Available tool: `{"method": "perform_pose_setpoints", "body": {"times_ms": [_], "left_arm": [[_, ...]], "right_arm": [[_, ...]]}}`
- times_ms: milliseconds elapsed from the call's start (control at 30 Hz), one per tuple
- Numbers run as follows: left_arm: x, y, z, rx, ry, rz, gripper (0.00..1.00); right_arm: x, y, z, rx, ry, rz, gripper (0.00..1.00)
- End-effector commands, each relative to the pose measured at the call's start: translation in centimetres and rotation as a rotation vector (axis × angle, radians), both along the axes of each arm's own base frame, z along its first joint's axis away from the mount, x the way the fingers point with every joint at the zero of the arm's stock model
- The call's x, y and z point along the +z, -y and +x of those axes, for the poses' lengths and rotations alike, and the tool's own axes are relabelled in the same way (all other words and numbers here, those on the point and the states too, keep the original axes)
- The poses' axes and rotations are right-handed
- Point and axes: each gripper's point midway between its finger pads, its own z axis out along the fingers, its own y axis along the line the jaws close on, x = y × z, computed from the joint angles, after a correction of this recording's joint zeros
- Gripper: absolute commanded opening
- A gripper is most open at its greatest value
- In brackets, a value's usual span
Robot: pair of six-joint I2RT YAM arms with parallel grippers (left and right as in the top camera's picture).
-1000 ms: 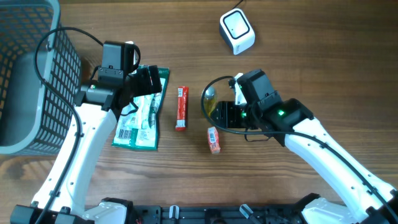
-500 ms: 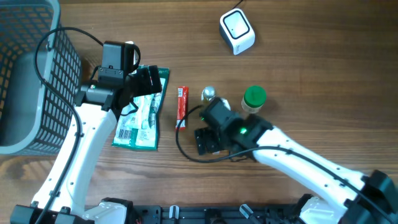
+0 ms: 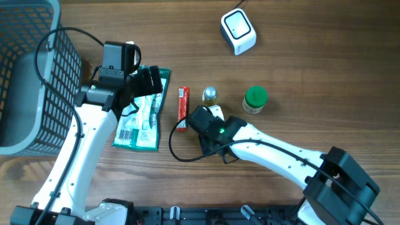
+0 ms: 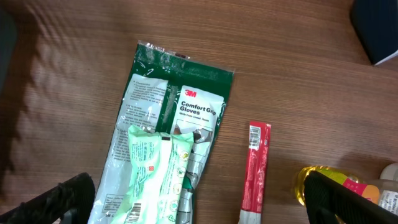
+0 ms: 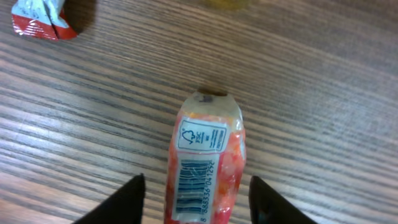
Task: Scan the item barcode
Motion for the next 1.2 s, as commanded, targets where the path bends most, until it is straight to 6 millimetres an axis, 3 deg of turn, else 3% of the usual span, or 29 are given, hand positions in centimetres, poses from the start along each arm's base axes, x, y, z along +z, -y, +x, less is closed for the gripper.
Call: {"method": "perform_pose_setpoints", "body": {"times_ms": [0,100,200,233,300,367,700,800,1167], "left_arm": [[0.1,-0.1,0.1,0.002,0.002,-0.006,1.00],[0.1,-0.1,0.1,0.002,0.002,-0.006,1.00],[0.1,-0.1,0.1,0.002,0.002,-0.006,1.00],[0.1,-0.1,0.1,0.002,0.002,-0.006,1.00],[0.1,-0.1,0.1,0.002,0.002,-0.006,1.00],[0.1,-0.1,0.1,0.002,0.002,-0.006,1.00],[0.1,-0.1,0.1,0.002,0.002,-0.006,1.00],[0.1,-0.1,0.1,0.002,0.002,-0.006,1.00],[0.1,-0.1,0.1,0.002,0.002,-0.006,1.00]], "right_arm": [[0.0,-0.1,0.4,-0.006,0.018,-0.010,0.38],[0.0,-0.1,0.4,-0.006,0.018,-0.009,0.29],[0.0,-0.1,0.5,-0.006,0.020,-0.006,0.35],[0.0,-0.1,0.5,-0.006,0.020,-0.007,0.42],[0.0,-0.1,0.5,-0.006,0.020,-0.007,0.43],[0.0,-0.1,0.5,-0.006,0.020,-0.007,0.34],[0.4,-2.1,1.3,-0.057,0.040,0.094,0.25],[0.6,-2.9,1.3,-0.077,0.028,0.142,0.25],[0.6,-3.0,1.1,-0.149,0.006,0.165,0.30]]}}
